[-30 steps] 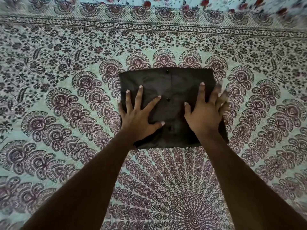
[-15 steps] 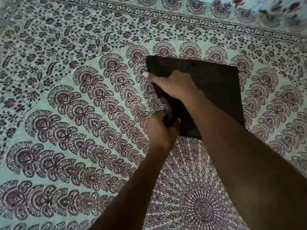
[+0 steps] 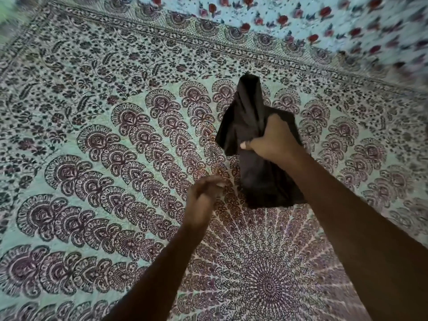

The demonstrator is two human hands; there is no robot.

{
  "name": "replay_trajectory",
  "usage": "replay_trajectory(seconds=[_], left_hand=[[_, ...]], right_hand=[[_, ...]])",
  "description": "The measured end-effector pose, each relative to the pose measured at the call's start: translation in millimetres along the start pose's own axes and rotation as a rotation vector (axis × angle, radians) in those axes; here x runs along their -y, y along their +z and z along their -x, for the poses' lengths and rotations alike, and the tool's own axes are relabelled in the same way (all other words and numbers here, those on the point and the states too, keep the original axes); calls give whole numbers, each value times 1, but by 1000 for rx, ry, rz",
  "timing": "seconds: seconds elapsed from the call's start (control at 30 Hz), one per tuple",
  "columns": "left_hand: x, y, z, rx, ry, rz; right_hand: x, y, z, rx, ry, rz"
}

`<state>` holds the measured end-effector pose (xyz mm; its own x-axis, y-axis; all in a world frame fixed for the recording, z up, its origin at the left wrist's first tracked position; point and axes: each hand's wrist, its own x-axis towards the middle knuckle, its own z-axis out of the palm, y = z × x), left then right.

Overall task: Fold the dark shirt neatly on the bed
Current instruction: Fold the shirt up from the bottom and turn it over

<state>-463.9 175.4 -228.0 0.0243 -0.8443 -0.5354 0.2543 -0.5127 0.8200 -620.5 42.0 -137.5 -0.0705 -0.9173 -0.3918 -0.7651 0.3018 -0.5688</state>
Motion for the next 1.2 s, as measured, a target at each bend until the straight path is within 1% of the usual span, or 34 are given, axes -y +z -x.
replay_trajectory(seconds=[0.07,0.17,0.27,0.33,0.43,0.5,0.57,0.67,0.77,0.83,0.9,1.0,1.07,1.1,1.13,1.2], left_hand=[[-10,-17,11,-39,-49,21],[-32,-46,35,-107,-84,110],[-64,-88,67,-252,-121,304],[-78,-124,94,-318,-121,451],[-85,-179,131,-308,-77,565],[-83,-221,156,-219,-65,573],[-75,-263,176,-156,-43,524],[-58,-334,204,-162,-42,380],[-37,-408,227,-286,-11,229],[-36,-462,244,-364,21,95],[-45,-509,260,-406,87,-74],[-71,-572,274,-344,148,-278],[-84,-610,266,-307,169,-492],[-91,-629,259,-291,154,-620],[-97,-643,251,-272,136,-713],[-105,-665,235,-256,118,-863]], right_hand=[[10,-10,27,18,-73,-128],[35,-22,72,131,-185,-345],[71,-27,118,230,-279,-492],[96,-23,146,279,-324,-579],[128,-8,182,372,-418,-634],[145,15,202,411,-451,-637],[157,45,217,443,-448,-647],[166,104,243,430,-405,-653],[171,173,278,356,-337,-680],[180,223,303,298,-278,-716],[189,268,325,273,-211,-730],[212,330,354,197,-99,-795],[226,366,363,133,-46,-850],[235,382,366,112,-18,-876],[241,398,367,88,10,-902],[251,426,364,94,94,-933]])
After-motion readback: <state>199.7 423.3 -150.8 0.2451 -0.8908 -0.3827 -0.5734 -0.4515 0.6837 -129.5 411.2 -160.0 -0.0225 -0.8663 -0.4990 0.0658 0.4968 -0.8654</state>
